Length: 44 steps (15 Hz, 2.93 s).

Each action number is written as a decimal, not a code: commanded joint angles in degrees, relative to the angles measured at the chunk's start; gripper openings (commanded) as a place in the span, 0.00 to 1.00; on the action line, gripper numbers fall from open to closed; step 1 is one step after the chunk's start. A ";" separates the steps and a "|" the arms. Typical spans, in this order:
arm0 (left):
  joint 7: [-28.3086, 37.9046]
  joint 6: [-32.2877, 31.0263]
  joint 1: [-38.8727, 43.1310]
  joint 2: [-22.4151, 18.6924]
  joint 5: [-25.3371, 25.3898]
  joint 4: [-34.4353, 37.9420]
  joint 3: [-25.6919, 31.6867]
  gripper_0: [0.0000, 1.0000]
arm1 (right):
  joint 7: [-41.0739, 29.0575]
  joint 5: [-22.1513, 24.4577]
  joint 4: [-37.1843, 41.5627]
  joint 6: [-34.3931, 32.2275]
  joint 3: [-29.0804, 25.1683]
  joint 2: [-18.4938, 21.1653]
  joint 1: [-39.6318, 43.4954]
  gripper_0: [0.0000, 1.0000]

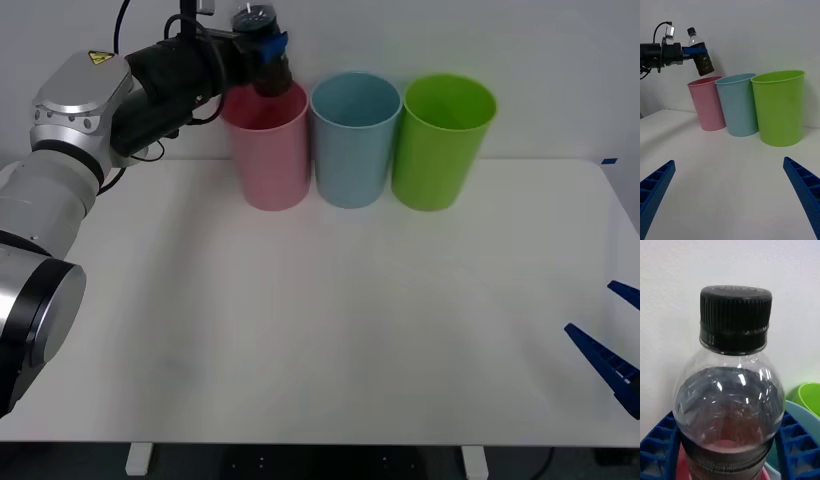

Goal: Grasp the object on the table and drop it into the matching bin: aluminum can to the light blue bin, PET bottle to the pink bin.

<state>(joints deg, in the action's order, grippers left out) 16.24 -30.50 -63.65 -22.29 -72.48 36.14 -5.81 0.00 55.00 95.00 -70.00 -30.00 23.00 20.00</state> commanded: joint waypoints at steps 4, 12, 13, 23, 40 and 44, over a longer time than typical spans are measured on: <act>-0.68 -1.66 0.90 -1.09 2.52 0.07 0.01 1.00 | 0.00 0.00 0.00 0.00 0.00 0.00 0.00 1.00; -2.79 -6.15 6.52 -5.05 9.29 4.56 0.01 1.00 | 0.00 0.00 0.00 0.00 0.00 0.00 0.00 1.00; -2.79 -6.15 8.63 -5.57 10.26 7.10 0.01 1.00 | 0.00 0.00 0.00 0.00 0.00 0.00 0.00 1.00; -4.72 -9.84 25.51 -14.10 20.89 23.19 0.01 1.00 | 0.00 0.00 0.00 0.00 0.00 0.00 0.00 1.00; -22.04 -28.73 56.36 -17.53 19.31 34.53 21.36 1.00 | 0.00 0.00 0.00 0.00 0.00 0.00 0.00 1.00; -22.74 -32.34 63.04 -17.62 19.40 37.51 25.85 1.00 | 0.00 0.00 0.00 0.00 0.00 0.00 0.00 1.00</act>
<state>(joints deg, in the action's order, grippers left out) -6.55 -61.88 -1.85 -39.90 -53.11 73.14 19.03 0.00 55.00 95.00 -70.00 -30.00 23.00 20.00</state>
